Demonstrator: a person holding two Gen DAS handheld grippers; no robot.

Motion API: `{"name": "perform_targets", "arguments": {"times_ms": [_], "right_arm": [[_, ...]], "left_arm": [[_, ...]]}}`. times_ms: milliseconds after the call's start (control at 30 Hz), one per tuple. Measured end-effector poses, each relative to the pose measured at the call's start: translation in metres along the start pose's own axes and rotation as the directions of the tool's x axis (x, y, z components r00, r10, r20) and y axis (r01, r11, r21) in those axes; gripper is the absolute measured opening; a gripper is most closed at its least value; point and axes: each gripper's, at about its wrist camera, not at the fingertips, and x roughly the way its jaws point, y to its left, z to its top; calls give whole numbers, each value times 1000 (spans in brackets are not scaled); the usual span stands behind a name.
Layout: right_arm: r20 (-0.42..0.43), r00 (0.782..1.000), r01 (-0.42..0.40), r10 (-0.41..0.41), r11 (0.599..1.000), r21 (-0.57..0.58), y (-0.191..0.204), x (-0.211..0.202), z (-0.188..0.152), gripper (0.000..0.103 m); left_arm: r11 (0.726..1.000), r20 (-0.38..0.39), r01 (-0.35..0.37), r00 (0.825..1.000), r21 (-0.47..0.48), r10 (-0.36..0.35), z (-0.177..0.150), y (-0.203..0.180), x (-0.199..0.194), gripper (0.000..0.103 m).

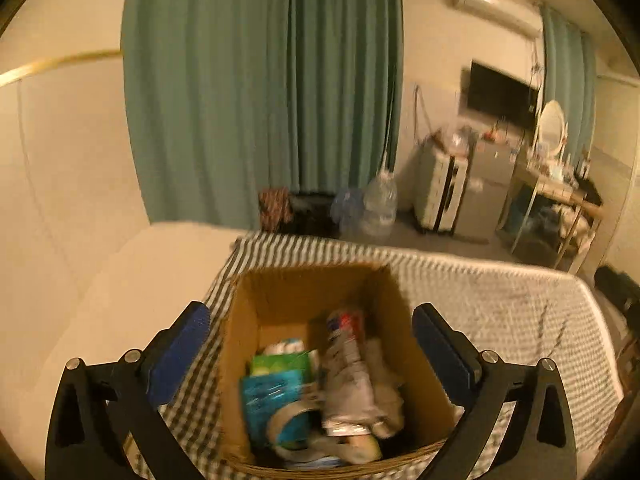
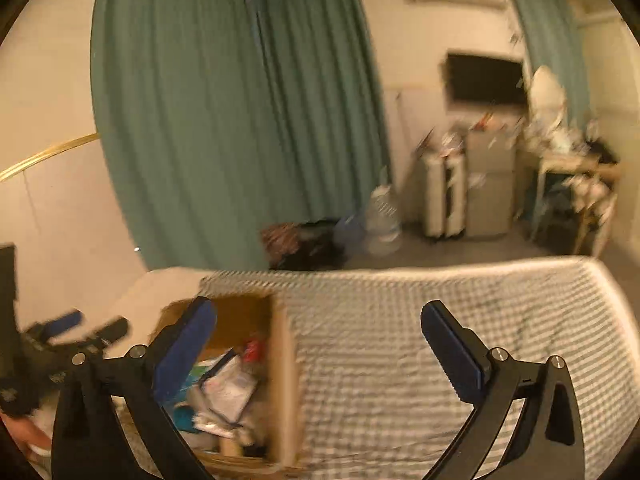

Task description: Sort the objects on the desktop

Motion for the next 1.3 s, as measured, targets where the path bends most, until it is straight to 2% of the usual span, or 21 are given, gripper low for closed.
{"name": "perform_targets", "arguments": {"times_ms": [100,167,200,267,367,433,533,633,1000,1300], "right_arm": [[11,999,46,-46,998,-41,-5,-22,-11,103],[-63,995,77,-80,995,-56,-12,-24,-30,103],[-105,989,93,-99,994,-66,-14,-21,-42,102],[-161,977,125,-138,988,-89,-17,-14,-66,102],[-173,966,168,-192,976,-141,-15,-11,-98,102],[-198,959,169,-201,971,-168,-15,-7,-113,102],[-211,959,157,-187,976,-151,-20,-6,-119,102],[-213,962,148,-172,981,-122,-27,-8,-121,102],[-231,949,199,-216,975,-95,-32,-5,-122,102],[-218,948,215,-232,972,-96,-32,-8,-121,102]], "left_arm": [[998,82,37,996,-43,-34,-14,-18,-21,103],[998,122,46,992,-47,-40,-36,-34,-24,103],[999,119,22,993,-45,-16,-42,-40,-23,103],[994,103,-87,990,-71,94,-72,-54,-25,103],[997,99,-54,993,-55,60,-107,-67,-28,103],[997,72,-72,995,-30,74,-119,-75,-26,103],[997,28,-80,996,4,80,-122,-84,-18,103],[996,34,-92,995,23,91,-117,-86,-18,103],[995,8,-93,996,30,93,-120,-83,-17,103],[994,-21,-103,994,22,103,-124,-76,-9,103]]}}
